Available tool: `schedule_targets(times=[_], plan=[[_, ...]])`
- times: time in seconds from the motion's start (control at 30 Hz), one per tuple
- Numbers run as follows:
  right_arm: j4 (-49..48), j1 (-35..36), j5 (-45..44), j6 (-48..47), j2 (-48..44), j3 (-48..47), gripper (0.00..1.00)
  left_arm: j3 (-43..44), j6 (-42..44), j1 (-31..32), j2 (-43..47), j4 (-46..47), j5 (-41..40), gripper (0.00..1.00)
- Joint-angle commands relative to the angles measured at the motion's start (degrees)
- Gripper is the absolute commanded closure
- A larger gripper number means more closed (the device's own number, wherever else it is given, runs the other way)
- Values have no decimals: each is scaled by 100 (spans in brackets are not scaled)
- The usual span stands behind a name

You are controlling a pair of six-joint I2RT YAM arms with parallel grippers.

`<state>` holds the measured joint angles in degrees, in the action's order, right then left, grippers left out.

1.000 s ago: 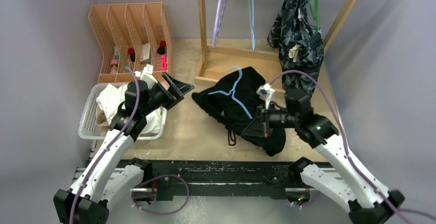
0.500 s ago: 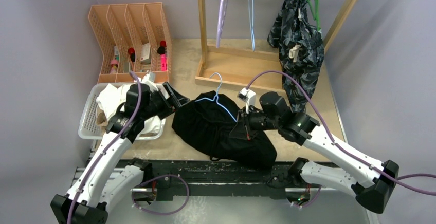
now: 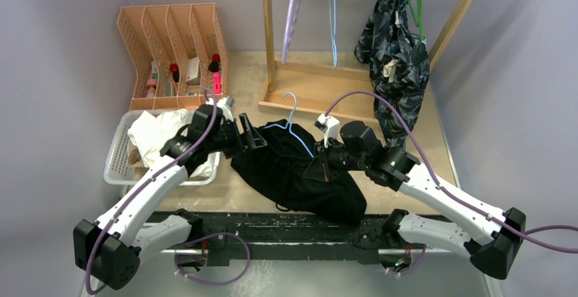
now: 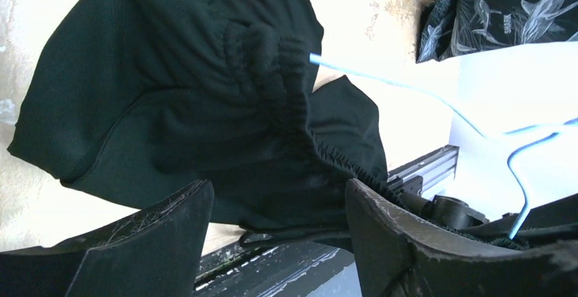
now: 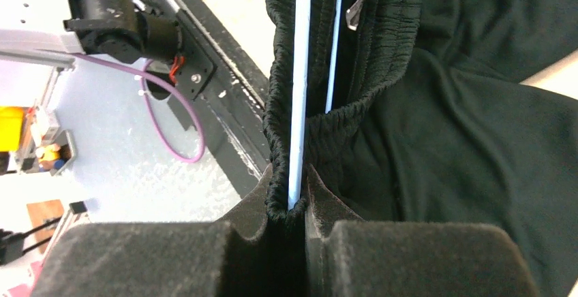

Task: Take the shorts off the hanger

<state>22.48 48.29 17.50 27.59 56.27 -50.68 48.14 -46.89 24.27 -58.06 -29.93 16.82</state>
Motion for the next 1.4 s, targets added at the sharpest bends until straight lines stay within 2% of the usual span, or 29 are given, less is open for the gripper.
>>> schedule_targets(times=[0.0, 0.07, 0.13, 0.23, 0.33, 0.4, 0.43, 0.5, 0.57, 0.7, 0.93, 1.0, 1.13, 1.2, 1.27, 1.37], plan=[[39, 36, -474, -230, -242, -427, 100, 196, -249, 442, 15, 448, -755, 31], [-128, 36, -357, -183, -331, -337, 100, 218, -578, 709, -110, 1117, -638, 36], [-146, 40, -526, -35, -311, -294, 100, 427, -637, 1088, -390, 1356, -773, 38], [-207, 40, -522, 146, -185, -225, 100, 881, -382, 1555, -899, 869, -1430, 39], [-234, 73, -458, 217, -121, -170, 100, 971, -410, 1697, -1064, 568, -1838, 40], [-217, 84, -435, 231, -175, -126, 100, 806, -655, 1706, -896, 817, -1828, 37], [-201, 84, -432, 240, -204, -104, 100, 629, -903, 1703, -741, 1284, -1763, 36], [-167, 84, -482, 288, -260, -56, 100, 183, -1390, 1702, -397, 2034, -1755, 36], [-122, 83, -683, 434, -305, -12, 100, -96, -1669, 1706, -229, 2249, -1965, 39], [-302, 89, -467, 596, -431, 159, 100, 47, -1444, 1702, -418, 1575, -2246, 41], [466, 91, -796, 259, -890, -3, 100, 861, -704, 1653, -1437, 1013, -1820, 42], [574, 93, -845, 282, -1004, -17, 100, 991, -607, 1651, -1582, 1012, -1775, 49], [721, 87, -1138, 524, -1256, 78, 100, 1467, -545, 1737, -1437, -323, -3665, 69], [1027, 88, -1429, 717, -1321, 104, 100, 1538, -479, 1733, -1120, -579, -4208, 77], [1228, 89, -1512, 823, -1380, 150, 100, 1471, -339, 1725, -758, -483, -4308, 98], [1062, 92, -1107, 777, -1552, 285, 100, 1299, 50, 1725, -469, -385, -4419, 100]])
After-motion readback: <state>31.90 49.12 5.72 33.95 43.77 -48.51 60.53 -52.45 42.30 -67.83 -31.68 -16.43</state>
